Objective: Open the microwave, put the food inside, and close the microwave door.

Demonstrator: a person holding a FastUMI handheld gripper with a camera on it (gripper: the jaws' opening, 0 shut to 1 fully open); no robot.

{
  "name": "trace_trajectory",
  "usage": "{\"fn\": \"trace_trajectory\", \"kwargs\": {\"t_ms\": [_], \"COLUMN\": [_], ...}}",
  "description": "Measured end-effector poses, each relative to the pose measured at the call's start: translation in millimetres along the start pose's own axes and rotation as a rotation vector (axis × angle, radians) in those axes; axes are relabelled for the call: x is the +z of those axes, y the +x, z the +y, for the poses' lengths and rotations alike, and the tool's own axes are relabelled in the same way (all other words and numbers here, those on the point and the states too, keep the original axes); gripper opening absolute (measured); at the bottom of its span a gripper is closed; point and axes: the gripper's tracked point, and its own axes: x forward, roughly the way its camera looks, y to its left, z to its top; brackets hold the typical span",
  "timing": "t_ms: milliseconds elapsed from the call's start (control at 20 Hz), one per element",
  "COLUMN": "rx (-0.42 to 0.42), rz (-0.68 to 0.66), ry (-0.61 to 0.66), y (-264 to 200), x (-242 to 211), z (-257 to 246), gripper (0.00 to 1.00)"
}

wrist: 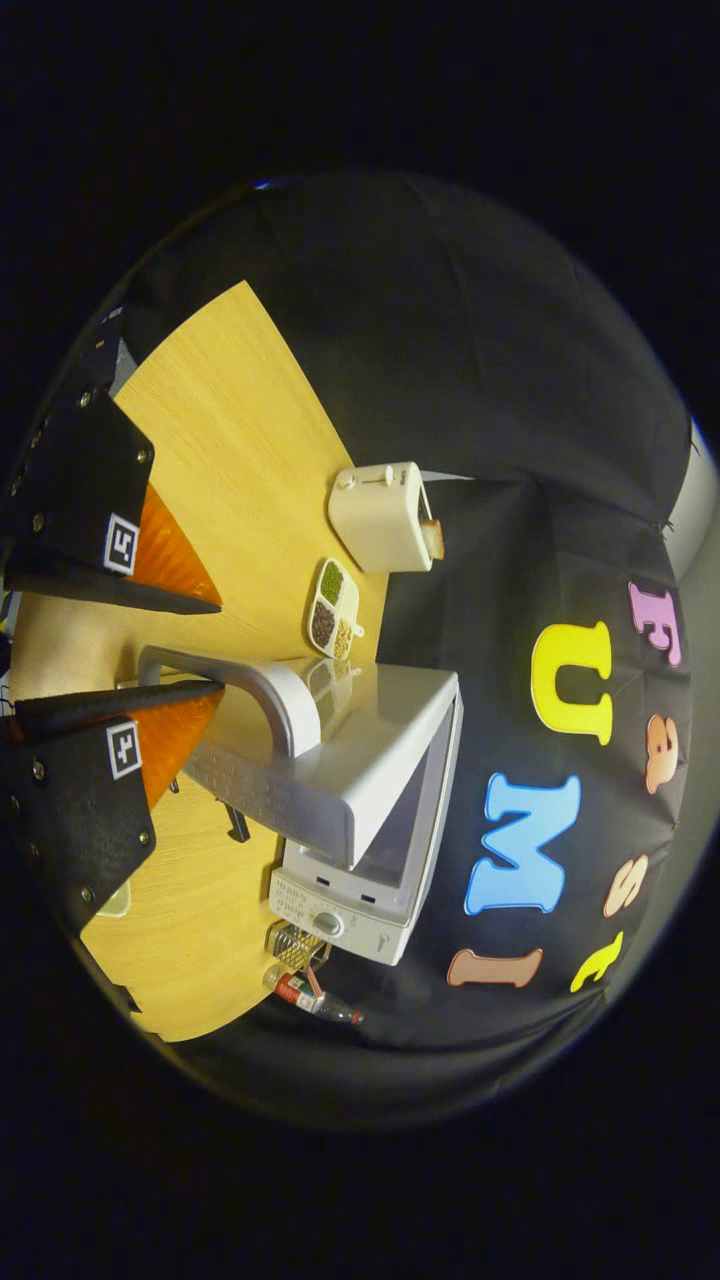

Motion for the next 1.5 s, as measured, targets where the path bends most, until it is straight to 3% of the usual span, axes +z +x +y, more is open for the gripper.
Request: {"fn": "trace_trajectory", "kwargs": {"t_ms": [150,300,450,650,900,1150,1500], "rx": [0.118,0.219,0.256,0.183,0.040,-0.105,-0.202], "rz": [-0.006,-0.023,-0.105,-0.159,-0.132,-0.050,0.104], "ry": [-0.005,0.007,0.021,0.016,0.103,0.166,0.186], "y": [-10,-27,-51,-70,-75,-68,-62], "x": [-1,2,18,24,9,-21,-81], "z": [35,56,57,20,-52,-118,-167], "gripper": [0.39,0.48,0.99,0.99,0.99,0.99,1.00]}}
